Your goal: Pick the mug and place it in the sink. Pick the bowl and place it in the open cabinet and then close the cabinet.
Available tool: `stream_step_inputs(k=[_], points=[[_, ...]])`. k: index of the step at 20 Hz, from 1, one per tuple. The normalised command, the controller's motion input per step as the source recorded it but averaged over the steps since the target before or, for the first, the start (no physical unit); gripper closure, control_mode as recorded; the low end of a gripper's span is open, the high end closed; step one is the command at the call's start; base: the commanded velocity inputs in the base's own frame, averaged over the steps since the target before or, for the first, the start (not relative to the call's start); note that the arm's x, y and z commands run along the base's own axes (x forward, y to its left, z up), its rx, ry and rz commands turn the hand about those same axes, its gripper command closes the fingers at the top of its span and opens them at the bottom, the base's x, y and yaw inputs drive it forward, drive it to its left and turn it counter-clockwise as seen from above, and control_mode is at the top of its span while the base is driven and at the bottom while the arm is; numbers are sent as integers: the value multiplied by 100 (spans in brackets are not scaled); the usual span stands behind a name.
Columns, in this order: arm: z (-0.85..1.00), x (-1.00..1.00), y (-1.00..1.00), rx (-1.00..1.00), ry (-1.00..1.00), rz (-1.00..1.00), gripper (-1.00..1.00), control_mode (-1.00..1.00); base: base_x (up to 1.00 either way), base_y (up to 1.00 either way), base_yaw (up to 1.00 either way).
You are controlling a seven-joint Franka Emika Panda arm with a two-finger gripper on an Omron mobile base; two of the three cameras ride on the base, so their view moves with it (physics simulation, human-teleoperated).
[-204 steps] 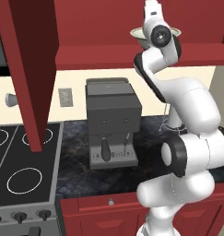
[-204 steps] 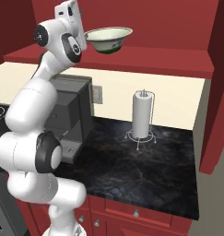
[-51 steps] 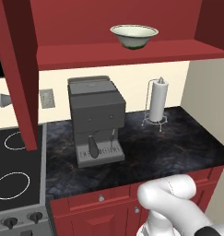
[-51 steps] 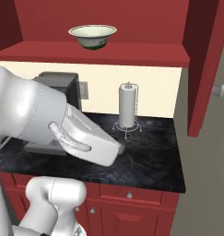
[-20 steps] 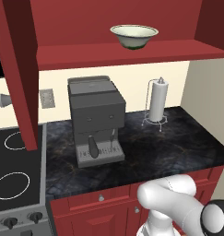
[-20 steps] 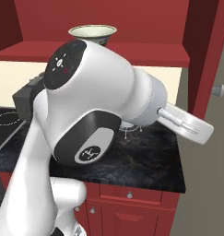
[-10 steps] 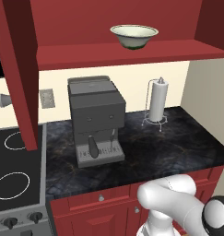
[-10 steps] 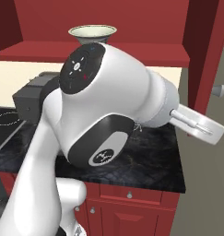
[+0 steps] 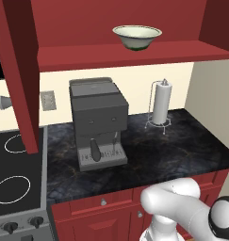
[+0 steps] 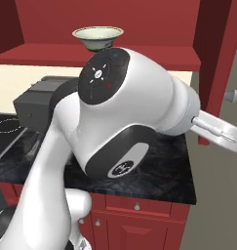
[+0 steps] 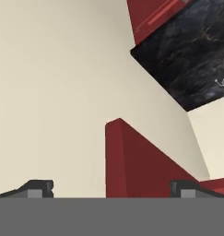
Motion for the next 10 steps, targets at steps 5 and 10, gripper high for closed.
stream_step_inputs(k=[5, 10], points=[[0, 27, 0, 0, -12, 13, -100, -100, 0, 0, 0], [0, 25, -6, 0, -9, 12, -100, -100, 0, 0, 0]])
